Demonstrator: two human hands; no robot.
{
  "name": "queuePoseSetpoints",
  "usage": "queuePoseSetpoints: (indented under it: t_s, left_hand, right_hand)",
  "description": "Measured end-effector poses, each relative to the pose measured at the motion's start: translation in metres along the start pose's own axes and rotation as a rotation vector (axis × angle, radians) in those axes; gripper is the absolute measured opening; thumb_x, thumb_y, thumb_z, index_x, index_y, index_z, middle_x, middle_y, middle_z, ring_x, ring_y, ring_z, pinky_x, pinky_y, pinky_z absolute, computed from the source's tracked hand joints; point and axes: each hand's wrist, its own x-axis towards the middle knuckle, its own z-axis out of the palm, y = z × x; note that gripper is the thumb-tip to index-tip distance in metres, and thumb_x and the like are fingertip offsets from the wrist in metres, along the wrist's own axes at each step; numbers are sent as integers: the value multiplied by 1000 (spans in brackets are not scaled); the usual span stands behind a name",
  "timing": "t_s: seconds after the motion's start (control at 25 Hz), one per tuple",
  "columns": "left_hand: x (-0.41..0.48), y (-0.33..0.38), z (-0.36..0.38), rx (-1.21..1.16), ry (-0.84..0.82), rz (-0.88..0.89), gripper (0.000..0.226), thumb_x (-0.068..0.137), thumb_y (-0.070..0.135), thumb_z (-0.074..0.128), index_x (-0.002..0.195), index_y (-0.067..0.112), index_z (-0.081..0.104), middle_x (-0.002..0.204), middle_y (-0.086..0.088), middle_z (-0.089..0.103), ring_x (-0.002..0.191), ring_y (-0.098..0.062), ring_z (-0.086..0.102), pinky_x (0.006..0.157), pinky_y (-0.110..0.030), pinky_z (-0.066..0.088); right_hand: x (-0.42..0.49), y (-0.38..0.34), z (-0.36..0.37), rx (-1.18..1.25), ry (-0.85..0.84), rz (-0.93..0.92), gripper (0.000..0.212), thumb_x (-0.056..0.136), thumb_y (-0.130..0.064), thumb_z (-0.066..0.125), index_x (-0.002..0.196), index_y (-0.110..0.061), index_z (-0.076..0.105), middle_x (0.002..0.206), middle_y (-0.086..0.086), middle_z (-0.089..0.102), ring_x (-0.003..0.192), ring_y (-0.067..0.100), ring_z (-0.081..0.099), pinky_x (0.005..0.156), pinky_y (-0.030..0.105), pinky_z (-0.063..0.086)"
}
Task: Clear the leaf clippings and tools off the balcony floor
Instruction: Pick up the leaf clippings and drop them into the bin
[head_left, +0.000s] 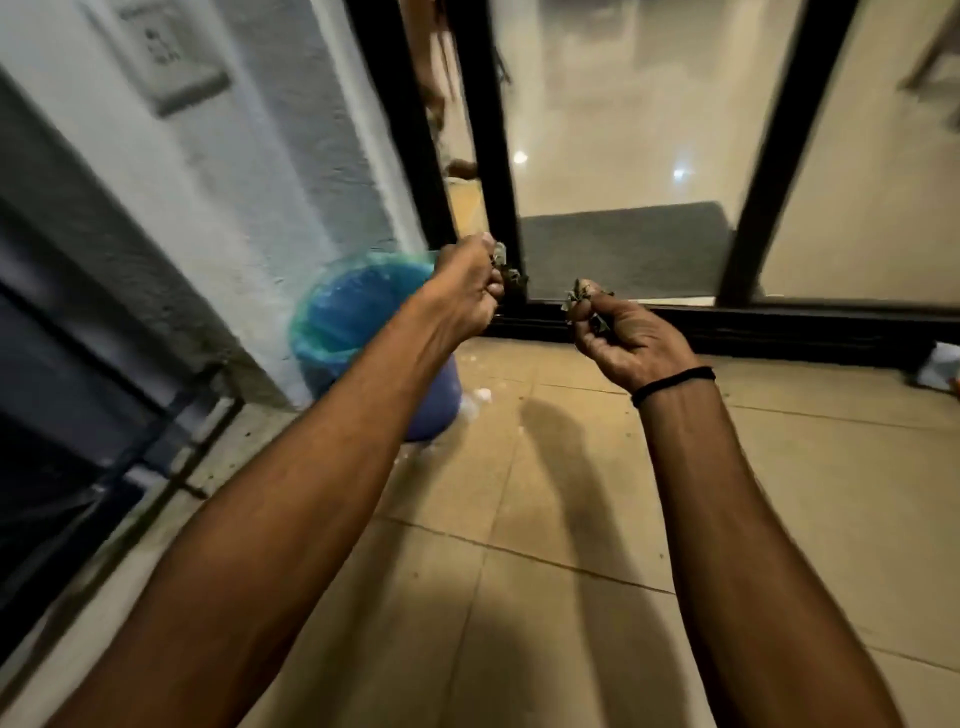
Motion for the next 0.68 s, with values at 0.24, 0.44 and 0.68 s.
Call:
queuePoseSetpoints:
  t_s: [0.24,0.44,0.68]
  left_hand:
    - [51,27,-132,-42,240,15,31,101,7,38,74,20,44,51,3,40,33,-3,32,35,-14,21]
    - [83,30,-165,29,214,-101,27,105,27,37,85,16,52,74,-7,58,62,-16,55,56,-26,48]
    - [74,34,-164,62,123,-246,73,100,65,22,135,5,45,132,-22,50,115,-36,55,86,-56,46]
  right_hand:
    - [60,81,107,-112,-97,61,17,97,-1,52,81,-2,58,84,11,55,66,11,52,49,12,50]
    - [108,130,170,-606,-138,4,10,97,-14,58,89,-9,56,89,11,54,76,19,56,61,30,60]
    - [108,138,164,-780,-147,51,30,90,-30,69,112,-13,57,108,3,46,101,20,44,84,52,56]
